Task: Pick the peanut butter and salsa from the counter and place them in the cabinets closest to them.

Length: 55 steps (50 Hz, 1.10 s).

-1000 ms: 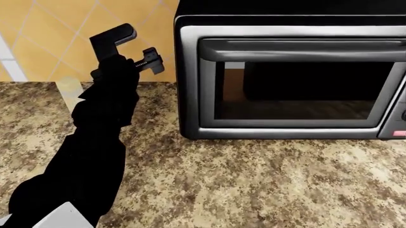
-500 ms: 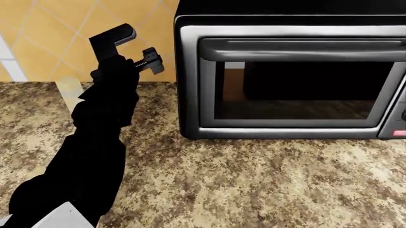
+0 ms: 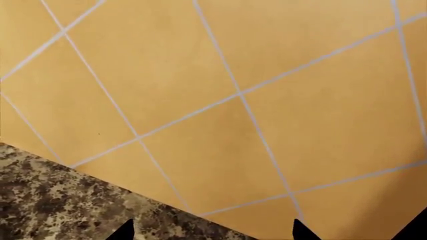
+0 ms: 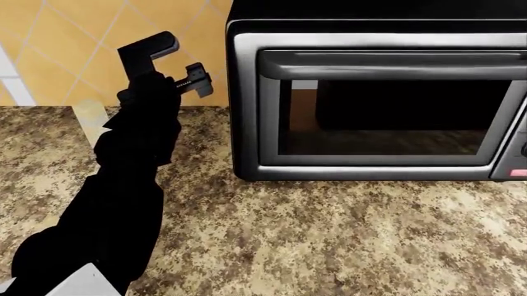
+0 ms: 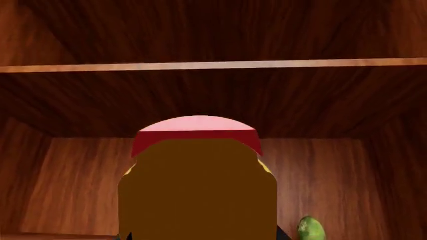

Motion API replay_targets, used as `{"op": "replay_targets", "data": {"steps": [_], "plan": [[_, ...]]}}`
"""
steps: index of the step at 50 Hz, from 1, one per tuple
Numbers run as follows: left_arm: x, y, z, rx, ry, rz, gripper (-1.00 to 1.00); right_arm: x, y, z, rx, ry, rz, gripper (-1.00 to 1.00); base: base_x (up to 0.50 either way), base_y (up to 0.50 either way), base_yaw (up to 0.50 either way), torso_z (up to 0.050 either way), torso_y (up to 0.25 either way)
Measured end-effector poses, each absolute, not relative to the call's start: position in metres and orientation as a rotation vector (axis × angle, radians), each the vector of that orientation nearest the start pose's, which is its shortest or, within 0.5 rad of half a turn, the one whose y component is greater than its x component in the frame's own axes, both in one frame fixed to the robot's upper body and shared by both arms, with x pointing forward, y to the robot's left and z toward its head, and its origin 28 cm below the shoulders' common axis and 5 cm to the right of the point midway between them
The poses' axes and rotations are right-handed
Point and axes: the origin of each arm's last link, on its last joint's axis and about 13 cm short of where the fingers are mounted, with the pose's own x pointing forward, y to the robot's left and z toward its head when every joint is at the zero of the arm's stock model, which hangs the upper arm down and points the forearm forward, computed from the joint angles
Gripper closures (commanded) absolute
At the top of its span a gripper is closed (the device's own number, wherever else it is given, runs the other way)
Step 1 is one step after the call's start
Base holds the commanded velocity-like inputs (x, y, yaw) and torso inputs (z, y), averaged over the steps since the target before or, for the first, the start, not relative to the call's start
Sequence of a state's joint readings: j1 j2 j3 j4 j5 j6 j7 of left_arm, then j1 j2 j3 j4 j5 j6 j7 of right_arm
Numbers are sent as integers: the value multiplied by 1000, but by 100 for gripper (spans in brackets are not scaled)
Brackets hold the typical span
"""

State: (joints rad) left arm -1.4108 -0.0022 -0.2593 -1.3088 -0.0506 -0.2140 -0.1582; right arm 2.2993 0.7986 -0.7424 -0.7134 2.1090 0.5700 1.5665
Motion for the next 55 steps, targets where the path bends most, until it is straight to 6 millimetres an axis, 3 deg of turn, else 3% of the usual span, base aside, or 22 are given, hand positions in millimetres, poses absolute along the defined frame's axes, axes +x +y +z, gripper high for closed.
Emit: {"op": "replay_targets", "data": {"steps": [21, 43, 55], "plan": [[435, 205, 214, -279, 136, 181, -100, 80, -78, 484, 40, -730, -3, 100, 0, 0, 0, 0, 0], [435, 205, 213, -253, 137, 187, -100, 125, -81, 535, 68, -406, -110, 100, 0, 0, 0, 0, 0], [435, 204, 213, -243, 137, 190, -100, 146, -78, 550, 51, -307, -130, 100, 0, 0, 0, 0, 0]]}}
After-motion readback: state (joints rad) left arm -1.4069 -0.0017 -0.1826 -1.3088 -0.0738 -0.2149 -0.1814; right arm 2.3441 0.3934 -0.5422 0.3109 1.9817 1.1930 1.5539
